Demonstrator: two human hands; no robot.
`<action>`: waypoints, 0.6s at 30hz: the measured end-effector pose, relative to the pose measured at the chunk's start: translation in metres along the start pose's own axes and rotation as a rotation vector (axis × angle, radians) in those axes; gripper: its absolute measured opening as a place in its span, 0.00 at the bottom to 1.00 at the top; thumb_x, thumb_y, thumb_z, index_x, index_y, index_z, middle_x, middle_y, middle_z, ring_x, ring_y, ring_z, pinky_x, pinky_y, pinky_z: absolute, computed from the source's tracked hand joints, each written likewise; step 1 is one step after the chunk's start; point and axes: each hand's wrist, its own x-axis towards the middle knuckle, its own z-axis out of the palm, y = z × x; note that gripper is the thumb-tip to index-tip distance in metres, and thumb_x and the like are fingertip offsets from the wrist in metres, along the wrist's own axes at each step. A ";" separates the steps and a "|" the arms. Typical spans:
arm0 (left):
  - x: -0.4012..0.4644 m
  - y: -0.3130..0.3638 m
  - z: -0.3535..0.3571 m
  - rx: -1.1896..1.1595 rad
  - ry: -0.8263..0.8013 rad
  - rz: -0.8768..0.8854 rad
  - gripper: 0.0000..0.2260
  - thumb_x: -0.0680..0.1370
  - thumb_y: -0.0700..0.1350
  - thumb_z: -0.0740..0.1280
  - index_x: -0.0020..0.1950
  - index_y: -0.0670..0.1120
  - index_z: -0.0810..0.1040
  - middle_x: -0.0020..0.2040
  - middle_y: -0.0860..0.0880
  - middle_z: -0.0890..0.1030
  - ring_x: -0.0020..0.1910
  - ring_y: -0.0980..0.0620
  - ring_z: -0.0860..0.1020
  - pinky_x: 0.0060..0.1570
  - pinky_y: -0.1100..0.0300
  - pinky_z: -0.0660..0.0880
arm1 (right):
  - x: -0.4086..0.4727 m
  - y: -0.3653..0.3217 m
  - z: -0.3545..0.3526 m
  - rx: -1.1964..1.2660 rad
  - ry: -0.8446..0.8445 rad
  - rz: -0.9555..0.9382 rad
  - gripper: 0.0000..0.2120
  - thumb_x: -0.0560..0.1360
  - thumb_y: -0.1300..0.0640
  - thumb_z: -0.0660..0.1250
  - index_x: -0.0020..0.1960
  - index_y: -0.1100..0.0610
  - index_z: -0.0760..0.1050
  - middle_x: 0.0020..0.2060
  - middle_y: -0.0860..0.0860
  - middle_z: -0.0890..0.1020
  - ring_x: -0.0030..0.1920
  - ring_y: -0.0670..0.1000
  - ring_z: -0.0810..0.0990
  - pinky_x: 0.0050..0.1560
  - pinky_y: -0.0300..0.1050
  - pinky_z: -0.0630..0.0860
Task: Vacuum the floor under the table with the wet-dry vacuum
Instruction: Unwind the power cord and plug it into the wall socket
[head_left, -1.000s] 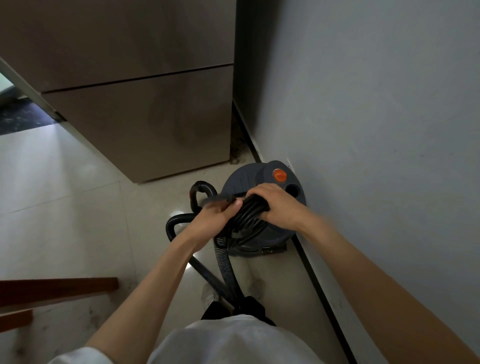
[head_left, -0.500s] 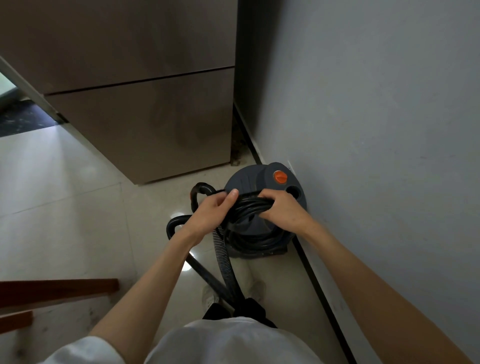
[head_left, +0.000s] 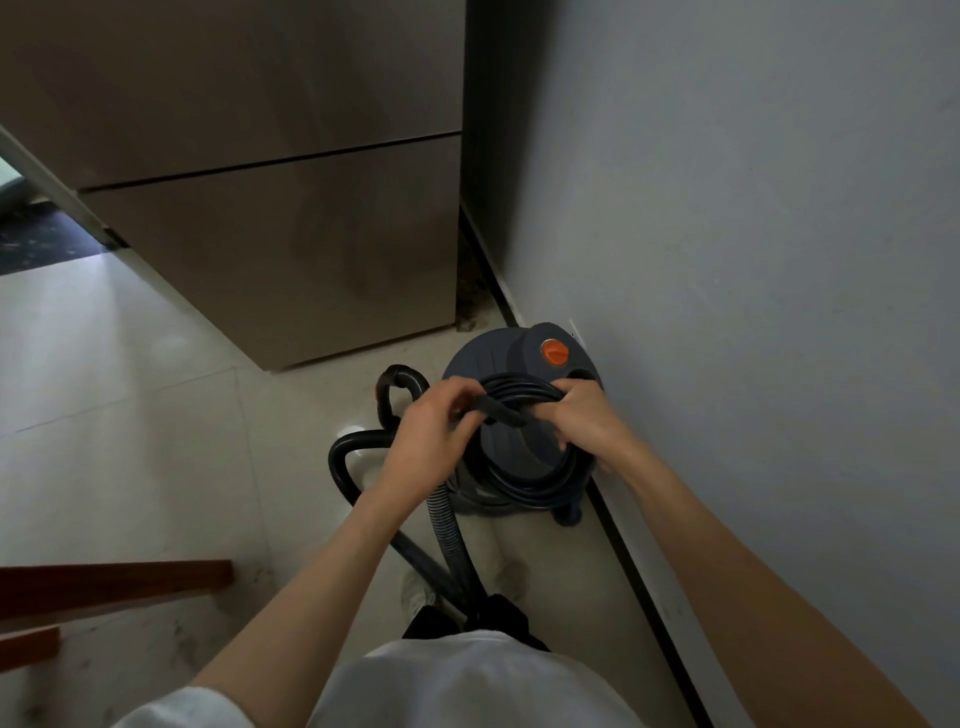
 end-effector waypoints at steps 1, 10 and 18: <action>0.001 -0.001 -0.001 -0.050 -0.006 -0.047 0.08 0.77 0.39 0.65 0.54 0.49 0.76 0.49 0.55 0.77 0.48 0.62 0.76 0.50 0.72 0.73 | 0.000 0.000 -0.001 0.020 0.003 0.006 0.07 0.74 0.61 0.68 0.38 0.54 0.74 0.19 0.46 0.72 0.24 0.49 0.70 0.28 0.42 0.68; 0.006 -0.002 -0.027 -0.661 0.102 -0.371 0.09 0.82 0.42 0.57 0.50 0.43 0.77 0.41 0.48 0.82 0.38 0.56 0.82 0.44 0.64 0.80 | 0.003 -0.006 -0.017 0.085 0.140 0.007 0.08 0.72 0.64 0.68 0.37 0.55 0.74 0.28 0.51 0.73 0.25 0.47 0.70 0.27 0.40 0.67; 0.005 0.000 -0.039 -0.334 -0.075 -0.380 0.10 0.81 0.37 0.58 0.59 0.42 0.75 0.46 0.50 0.81 0.46 0.53 0.80 0.46 0.66 0.76 | 0.002 -0.018 -0.034 -0.056 0.201 -0.095 0.08 0.70 0.65 0.70 0.41 0.53 0.75 0.31 0.46 0.76 0.35 0.49 0.76 0.39 0.41 0.71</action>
